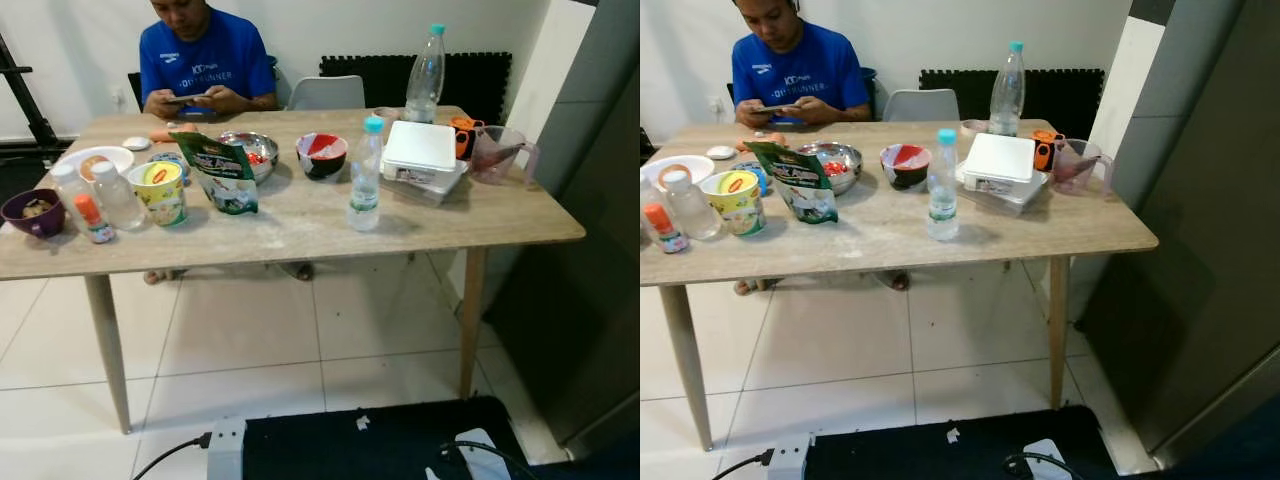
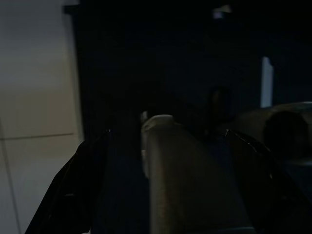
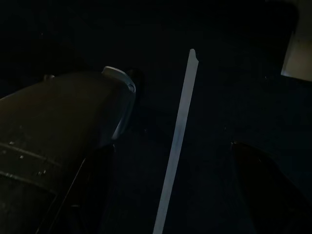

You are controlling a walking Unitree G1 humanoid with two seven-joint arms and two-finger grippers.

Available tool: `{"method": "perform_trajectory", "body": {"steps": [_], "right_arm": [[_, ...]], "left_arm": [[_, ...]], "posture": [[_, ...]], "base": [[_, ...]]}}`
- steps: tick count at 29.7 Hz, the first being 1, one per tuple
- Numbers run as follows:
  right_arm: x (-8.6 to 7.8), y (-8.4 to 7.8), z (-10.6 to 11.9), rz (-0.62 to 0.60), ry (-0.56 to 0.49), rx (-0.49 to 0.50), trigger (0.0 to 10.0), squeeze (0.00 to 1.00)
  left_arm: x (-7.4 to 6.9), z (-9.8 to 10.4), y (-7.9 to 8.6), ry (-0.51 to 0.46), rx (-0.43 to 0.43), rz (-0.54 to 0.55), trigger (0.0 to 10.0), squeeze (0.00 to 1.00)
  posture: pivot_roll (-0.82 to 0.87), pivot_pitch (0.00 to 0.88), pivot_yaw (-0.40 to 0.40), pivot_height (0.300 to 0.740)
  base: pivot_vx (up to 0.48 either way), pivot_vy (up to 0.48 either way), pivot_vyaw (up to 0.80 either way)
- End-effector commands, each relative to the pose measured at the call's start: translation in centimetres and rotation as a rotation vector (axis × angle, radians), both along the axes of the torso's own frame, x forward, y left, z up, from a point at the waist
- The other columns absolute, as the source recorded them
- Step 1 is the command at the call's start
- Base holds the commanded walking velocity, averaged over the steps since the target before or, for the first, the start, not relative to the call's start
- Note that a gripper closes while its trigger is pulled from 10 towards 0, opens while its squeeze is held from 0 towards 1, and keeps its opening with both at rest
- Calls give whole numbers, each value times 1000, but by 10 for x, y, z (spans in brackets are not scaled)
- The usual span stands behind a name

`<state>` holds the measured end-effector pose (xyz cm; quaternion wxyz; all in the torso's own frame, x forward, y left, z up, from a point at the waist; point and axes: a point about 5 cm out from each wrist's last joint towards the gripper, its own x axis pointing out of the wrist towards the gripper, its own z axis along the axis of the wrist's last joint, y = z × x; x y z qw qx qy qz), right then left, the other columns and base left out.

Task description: Restocking fridge

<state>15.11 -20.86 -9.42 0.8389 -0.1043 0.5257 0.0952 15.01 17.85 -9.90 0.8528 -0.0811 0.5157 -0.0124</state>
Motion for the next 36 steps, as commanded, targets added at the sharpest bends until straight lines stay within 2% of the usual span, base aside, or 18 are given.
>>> {"method": "perform_trajectory", "body": {"steps": [1,9,15,18,19,20,22,24,26,27,28,29,31,32,33,34,35,36], "right_arm": [[7,5,2,4,-24,17,10000,0],[8,5,2,14,-30,16,10000,0],[13,7,5,45,-60,14,10000,0],[24,13,10,76,-111,33,10000,0],[33,18,14,93,-144,59,10000,0],[33,18,14,93,-144,59,10000,0],[50,31,23,147,-208,162,10000,0],[50,31,23,147,-208,162,10000,0],[73,52,41,259,-287,343,10000,0],[81,58,49,299,-315,399,10000,0],[81,58,49,299,-315,399,10000,0],[91,64,58,331,-348,466,10000,0],[91,64,58,331,-348,466,10000,0],[98,68,66,349,-372,527,10000,0],[107,77,79,402,-395,651,10000,0],[107,77,79,402,-395,651,10000,0],[113,86,93,487,-409,789,10000,0],[115,92,103,550,-415,878,10000,0]], "left_arm": [[0,0,3,2,3,-2,10000,0],[-1,0,3,11,0,9,10000,0],[-1,0,3,8,3,25,10000,0],[0,0,3,7,3,24,10000,0],[0,0,3,5,4,23,10000,0],[0,0,3,5,4,23,10000,0],[1,1,4,-1,7,23,10000,0],[1,1,4,-1,7,23,10000,0],[2,1,5,-10,12,29,10000,0],[3,2,5,-12,14,30,10000,0],[3,2,5,-12,14,30,10000,0],[3,2,5,-14,14,29,10000,0],[3,2,5,-14,14,29,10000,0],[3,2,5,-16,13,26,10000,0],[4,2,5,-19,11,27,10000,0],[4,2,5,-19,11,27,10000,0],[4,2,4,-21,9,29,10000,0],[3,2,4,-22,8,30,10000,0]], "posture": [[-8,13,-7,740],[-8,14,-6,740],[-8,14,-6,740],[-10,14,-6,740],[-11,17,-4,740],[-11,17,-4,740],[-9,17,-5,740],[-9,17,-5,740],[-9,19,-3,740],[-9,19,-3,740],[-9,19,-3,740],[-10,20,-2,740],[-10,20,-2,740],[-10,20,-2,740],[-8,24,-3,740],[-8,24,-3,740],[-8,24,-3,740],[-8,27,-6,740]], "base": [[0,0,0],[0,-415,0],[0,0,0],[0,0,0],[0,0,0],[0,0,0],[0,0,0],[0,0,0],[0,0,0],[0,0,0],[0,0,0],[0,0,0],[0,0,0],[0,0,0],[0,0,0],[0,0,0],[0,0,0],[0,0,0]]}}
